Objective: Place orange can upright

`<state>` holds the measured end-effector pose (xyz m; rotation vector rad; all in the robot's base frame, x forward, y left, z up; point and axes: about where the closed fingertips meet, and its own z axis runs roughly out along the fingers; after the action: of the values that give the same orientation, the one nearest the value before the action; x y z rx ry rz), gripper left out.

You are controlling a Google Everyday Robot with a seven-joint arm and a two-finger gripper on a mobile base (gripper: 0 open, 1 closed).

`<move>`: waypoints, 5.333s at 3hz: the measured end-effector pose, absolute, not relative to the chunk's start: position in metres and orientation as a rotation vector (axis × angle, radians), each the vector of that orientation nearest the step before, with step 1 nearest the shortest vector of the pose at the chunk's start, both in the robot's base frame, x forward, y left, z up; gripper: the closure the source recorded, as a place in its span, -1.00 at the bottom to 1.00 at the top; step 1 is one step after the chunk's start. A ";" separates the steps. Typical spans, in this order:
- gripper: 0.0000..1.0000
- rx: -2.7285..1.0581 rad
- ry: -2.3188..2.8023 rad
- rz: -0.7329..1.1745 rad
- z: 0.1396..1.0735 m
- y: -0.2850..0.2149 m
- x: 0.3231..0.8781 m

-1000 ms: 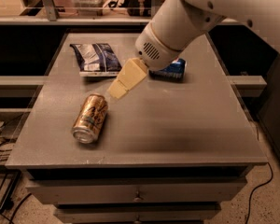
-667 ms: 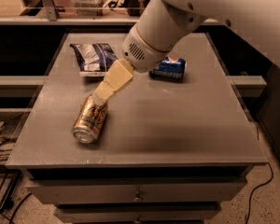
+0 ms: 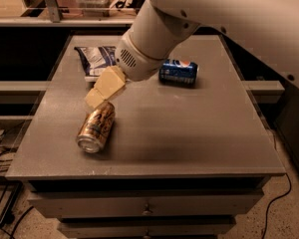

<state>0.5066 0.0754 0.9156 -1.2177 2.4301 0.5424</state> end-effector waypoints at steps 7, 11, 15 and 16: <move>-0.15 -0.931 2.776 0.666 0.836 0.133 0.502; 1.00 -1.137 2.398 0.562 0.915 0.125 0.521; 1.00 -1.142 1.920 0.863 0.966 0.135 0.555; 1.00 -1.245 1.845 0.852 0.966 0.147 0.558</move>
Offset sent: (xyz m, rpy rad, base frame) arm 0.0130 0.0171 -0.0315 0.0258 0.1721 -0.2028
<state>0.5583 0.1466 0.9660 -1.2447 1.8455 0.8520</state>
